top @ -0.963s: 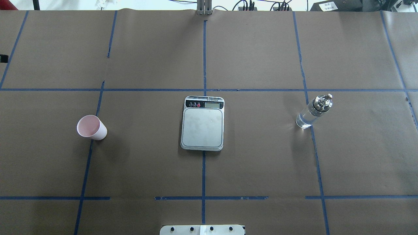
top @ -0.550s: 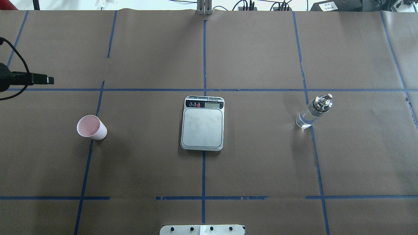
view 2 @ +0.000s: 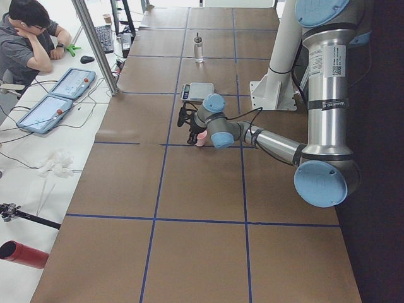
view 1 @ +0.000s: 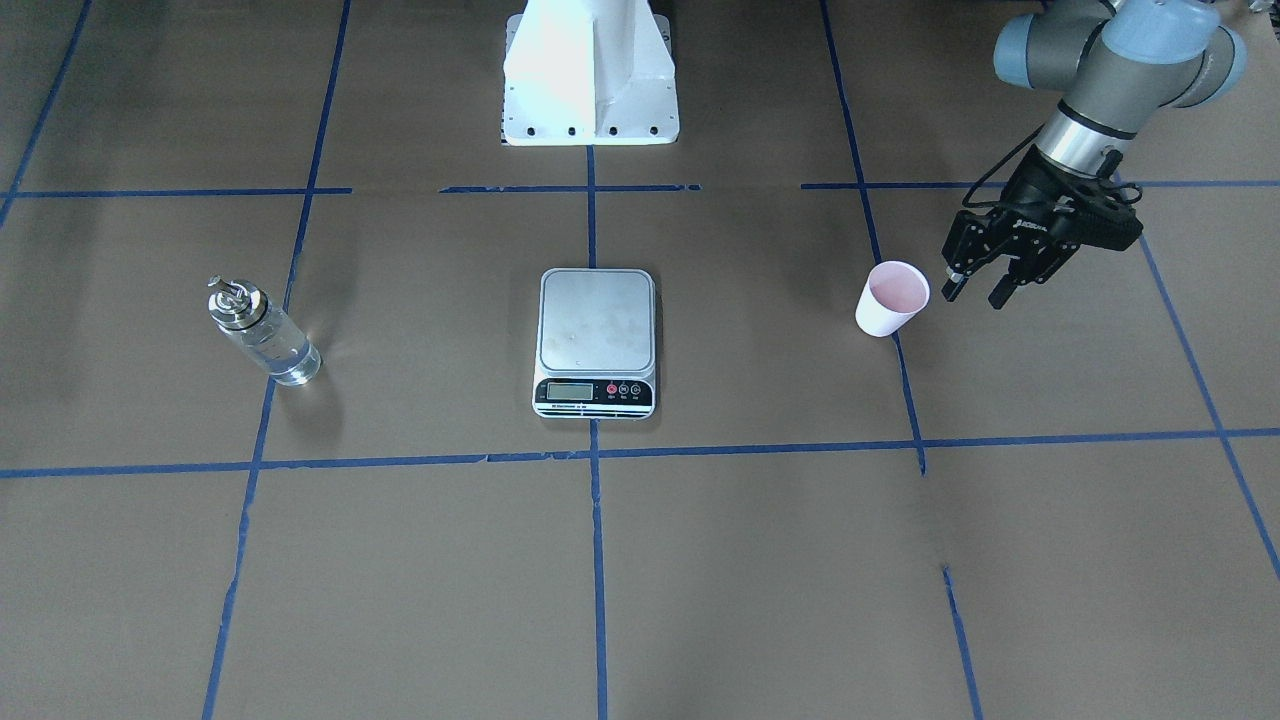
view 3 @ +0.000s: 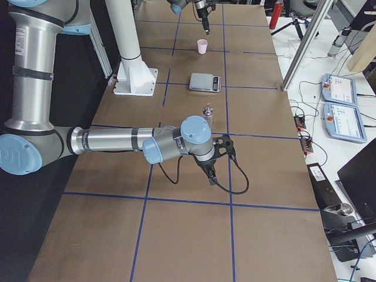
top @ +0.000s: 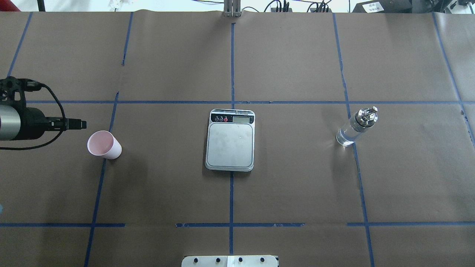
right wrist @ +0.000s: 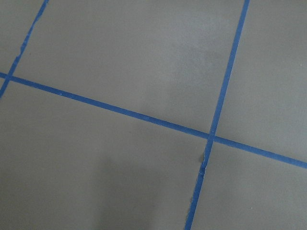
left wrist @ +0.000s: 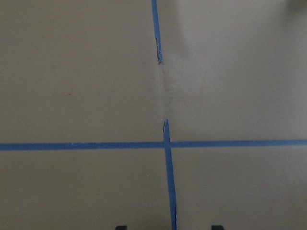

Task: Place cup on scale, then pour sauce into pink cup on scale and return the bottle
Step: 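Reach the left gripper to the pink cup and grasp it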

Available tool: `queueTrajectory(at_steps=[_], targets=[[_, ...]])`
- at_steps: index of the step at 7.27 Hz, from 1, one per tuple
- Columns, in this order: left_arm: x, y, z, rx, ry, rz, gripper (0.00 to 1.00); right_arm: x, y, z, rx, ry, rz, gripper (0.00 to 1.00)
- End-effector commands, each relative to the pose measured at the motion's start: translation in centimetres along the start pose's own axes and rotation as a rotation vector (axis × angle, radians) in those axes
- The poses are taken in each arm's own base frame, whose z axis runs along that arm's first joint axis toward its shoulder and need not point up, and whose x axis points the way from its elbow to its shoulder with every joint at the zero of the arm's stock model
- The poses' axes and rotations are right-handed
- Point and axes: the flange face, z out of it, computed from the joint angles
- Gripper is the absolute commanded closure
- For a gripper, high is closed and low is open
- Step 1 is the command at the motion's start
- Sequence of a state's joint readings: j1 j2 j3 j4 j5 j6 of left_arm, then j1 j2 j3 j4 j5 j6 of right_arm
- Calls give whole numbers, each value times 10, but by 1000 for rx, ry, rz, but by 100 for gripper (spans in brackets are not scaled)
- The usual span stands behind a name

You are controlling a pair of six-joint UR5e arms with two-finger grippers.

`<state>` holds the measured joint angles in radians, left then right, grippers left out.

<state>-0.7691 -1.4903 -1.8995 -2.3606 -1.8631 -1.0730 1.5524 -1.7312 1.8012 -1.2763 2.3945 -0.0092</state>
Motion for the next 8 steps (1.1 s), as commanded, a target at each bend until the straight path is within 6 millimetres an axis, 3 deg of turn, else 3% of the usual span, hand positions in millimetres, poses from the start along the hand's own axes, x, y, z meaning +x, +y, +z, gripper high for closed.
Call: queueTrajectory(at_steps=[1, 5, 7, 8], targets=[[13, 22, 14, -22, -3, 29, 33, 0, 1, 0, -2, 0, 2, 0], [23, 42, 27, -54, -2, 57, 57, 1, 2, 1, -3, -2, 3, 0], [23, 43, 28, -56, -3, 58, 100, 1, 2, 1, -3, -2, 3, 0], [22, 42, 28, -62, -17, 57, 100, 1, 2, 1, -4, -2, 4, 0]])
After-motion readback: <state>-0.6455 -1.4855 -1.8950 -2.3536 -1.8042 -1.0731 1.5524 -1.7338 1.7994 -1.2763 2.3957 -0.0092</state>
